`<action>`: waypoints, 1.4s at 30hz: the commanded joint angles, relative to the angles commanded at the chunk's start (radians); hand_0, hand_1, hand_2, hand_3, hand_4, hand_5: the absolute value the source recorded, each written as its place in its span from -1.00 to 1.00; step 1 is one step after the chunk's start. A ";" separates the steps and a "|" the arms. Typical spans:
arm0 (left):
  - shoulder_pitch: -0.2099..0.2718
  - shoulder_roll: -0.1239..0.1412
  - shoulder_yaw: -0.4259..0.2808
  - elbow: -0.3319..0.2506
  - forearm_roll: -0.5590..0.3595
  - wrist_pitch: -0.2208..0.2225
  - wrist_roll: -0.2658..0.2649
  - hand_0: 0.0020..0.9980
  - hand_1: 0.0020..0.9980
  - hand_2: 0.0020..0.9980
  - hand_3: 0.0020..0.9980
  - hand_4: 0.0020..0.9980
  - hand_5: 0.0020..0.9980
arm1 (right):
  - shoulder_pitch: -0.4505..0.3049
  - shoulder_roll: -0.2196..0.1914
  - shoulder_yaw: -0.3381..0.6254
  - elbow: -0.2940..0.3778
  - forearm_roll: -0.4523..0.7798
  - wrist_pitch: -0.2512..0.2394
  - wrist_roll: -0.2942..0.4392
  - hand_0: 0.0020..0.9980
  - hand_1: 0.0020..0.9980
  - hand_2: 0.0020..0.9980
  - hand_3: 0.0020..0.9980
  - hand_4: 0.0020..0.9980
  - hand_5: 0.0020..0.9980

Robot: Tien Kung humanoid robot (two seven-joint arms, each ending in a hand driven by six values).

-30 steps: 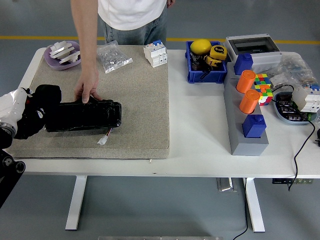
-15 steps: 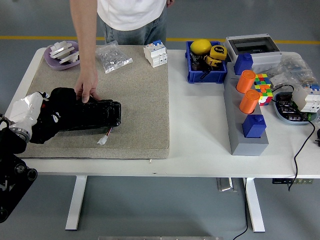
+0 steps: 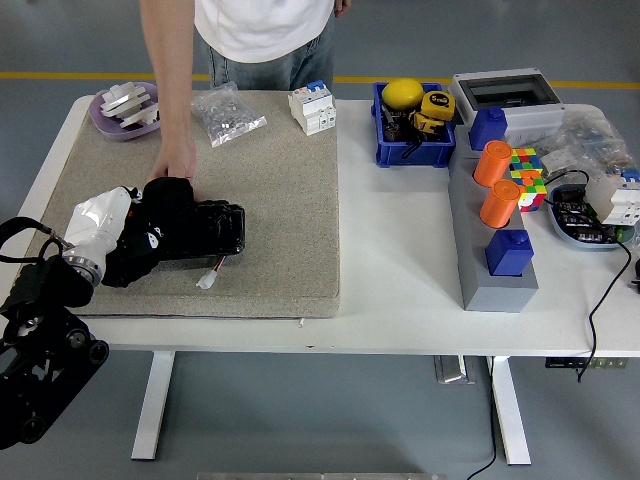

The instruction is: Pick the rag up,wipe the panel,place it on the desk

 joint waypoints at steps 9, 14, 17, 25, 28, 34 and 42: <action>-0.055 -0.020 0.079 0.000 0.003 -0.010 0.017 -0.50 -0.70 0.07 0.06 -0.08 -1.00 | 0.002 0.001 0.000 0.000 0.001 0.003 -0.001 0.75 0.55 0.55 0.56 1.00 1.00; -0.084 -0.027 0.123 -0.004 0.006 -0.011 0.022 -0.50 -0.70 0.07 0.06 -0.08 -1.00 | 0.003 0.000 0.001 0.001 0.000 0.005 -0.002 0.75 0.55 0.55 0.56 1.00 1.00; -0.099 -0.029 0.152 -0.007 0.007 -0.012 0.028 -0.50 -0.70 0.07 0.06 -0.07 -1.00 | 0.005 0.001 0.001 0.001 -0.001 0.005 -0.002 0.75 0.55 0.55 0.56 1.00 1.00; -0.125 -0.044 0.194 -0.008 0.012 -0.012 0.040 -0.50 -0.70 0.07 0.06 -0.06 -1.00 | 0.007 0.000 -0.002 0.002 0.000 0.007 -0.004 0.75 0.55 0.54 0.56 1.00 1.00; -0.133 -0.044 0.199 -0.011 0.015 -0.013 0.044 -0.50 -0.70 0.07 0.06 -0.05 -1.00 | 0.008 0.000 -0.002 0.003 0.000 0.008 -0.005 0.75 0.55 0.54 0.56 1.00 1.00; -0.133 -0.038 0.189 -0.010 0.021 -0.014 0.051 -0.50 -0.70 0.07 0.06 -0.05 -1.00 | 0.010 -0.001 0.004 0.005 -0.007 0.007 -0.004 0.75 0.55 0.54 0.56 1.00 1.00; -0.105 0.000 0.154 0.001 0.027 -0.016 0.051 -0.50 -0.70 0.06 0.06 -0.05 -1.00 | 0.006 -0.002 0.021 0.012 -0.026 0.008 -0.005 0.75 0.55 0.54 0.56 1.00 1.00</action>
